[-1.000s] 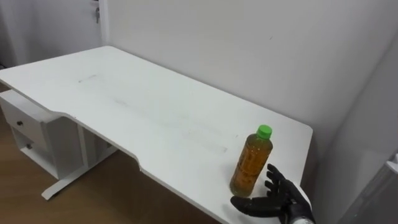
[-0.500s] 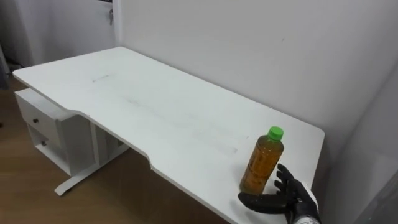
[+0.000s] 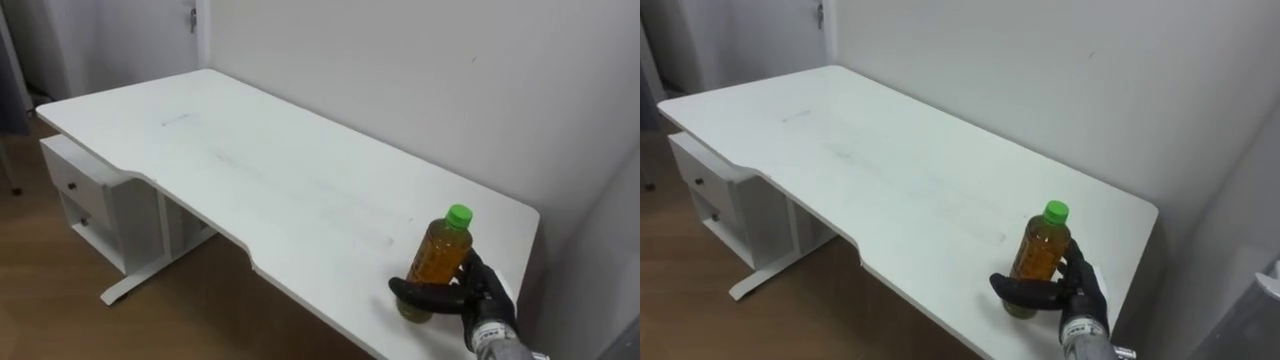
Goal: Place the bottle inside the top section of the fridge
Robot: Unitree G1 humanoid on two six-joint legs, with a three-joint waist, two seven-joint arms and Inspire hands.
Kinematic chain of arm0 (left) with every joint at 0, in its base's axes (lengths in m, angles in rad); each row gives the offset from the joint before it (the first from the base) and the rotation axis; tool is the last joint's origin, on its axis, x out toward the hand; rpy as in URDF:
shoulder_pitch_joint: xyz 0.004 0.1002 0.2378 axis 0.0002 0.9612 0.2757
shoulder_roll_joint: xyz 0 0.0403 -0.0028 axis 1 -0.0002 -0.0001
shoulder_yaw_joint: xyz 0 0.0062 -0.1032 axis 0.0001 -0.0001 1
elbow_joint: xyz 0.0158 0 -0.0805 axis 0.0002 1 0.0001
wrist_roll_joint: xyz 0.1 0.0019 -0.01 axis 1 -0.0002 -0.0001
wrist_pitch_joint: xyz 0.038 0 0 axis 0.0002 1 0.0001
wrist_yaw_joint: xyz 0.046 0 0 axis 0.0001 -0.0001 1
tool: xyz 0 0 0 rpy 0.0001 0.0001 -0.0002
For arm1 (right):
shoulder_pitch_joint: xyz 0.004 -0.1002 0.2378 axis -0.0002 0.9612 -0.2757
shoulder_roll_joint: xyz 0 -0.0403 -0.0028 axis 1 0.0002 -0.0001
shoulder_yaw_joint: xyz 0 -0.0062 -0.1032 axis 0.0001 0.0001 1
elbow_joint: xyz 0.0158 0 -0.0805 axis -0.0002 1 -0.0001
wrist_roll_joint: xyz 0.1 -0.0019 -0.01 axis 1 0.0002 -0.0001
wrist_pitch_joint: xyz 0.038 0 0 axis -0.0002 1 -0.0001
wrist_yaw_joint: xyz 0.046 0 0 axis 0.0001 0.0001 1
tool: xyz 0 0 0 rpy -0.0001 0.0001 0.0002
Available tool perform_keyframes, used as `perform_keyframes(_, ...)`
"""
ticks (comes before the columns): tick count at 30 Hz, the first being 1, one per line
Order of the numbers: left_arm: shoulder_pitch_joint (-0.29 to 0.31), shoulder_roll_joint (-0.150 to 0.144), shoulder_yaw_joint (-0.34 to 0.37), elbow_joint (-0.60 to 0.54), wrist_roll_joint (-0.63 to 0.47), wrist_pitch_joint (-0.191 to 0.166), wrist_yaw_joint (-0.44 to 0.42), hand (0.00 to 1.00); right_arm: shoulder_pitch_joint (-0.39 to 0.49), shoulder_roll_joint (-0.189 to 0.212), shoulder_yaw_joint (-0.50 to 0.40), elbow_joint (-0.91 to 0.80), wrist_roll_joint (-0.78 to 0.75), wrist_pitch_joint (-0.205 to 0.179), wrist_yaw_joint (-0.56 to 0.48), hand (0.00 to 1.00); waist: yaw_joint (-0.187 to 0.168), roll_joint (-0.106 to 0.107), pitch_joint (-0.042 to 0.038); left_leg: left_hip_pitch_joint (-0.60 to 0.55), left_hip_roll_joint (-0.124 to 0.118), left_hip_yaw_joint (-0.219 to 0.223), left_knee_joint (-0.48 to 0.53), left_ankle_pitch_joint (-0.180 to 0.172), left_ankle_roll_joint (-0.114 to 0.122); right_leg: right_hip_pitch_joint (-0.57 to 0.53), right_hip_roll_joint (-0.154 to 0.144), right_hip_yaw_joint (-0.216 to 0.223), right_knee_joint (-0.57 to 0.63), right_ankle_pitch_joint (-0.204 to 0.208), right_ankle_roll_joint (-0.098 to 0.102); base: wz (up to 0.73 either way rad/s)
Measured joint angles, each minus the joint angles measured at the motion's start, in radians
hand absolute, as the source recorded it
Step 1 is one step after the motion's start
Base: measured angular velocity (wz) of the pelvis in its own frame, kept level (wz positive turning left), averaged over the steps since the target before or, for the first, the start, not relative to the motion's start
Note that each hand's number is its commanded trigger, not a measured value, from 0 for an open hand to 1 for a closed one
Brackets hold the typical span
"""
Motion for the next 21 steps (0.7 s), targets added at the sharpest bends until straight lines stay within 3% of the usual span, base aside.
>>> perform_keyframes(16,0.003,0.015,-0.001,0.001,-0.003,-0.005,0.006,0.0,0.0,0.0,0.0,0.0,0.063,0.0,-0.012,0.0,0.001,0.001,0.002,0.001,0.0,0.002,0.001,0.0,0.0,0.0,0.001,-0.002,-0.005,0.0,0.0,0.0)
perform_keyframes(21,0.005,0.015,-0.002,-0.002,-0.003,-0.007,0.017,0.0,0.0,0.0,0.0,0.0,0.063,0.0,-0.026,0.0,0.001,0.008,0.0071,-0.004,0.0,0.0,0.001,0.0,0.0,-0.001,0.002,-0.004,-0.005,0.0,0.0,0.01)
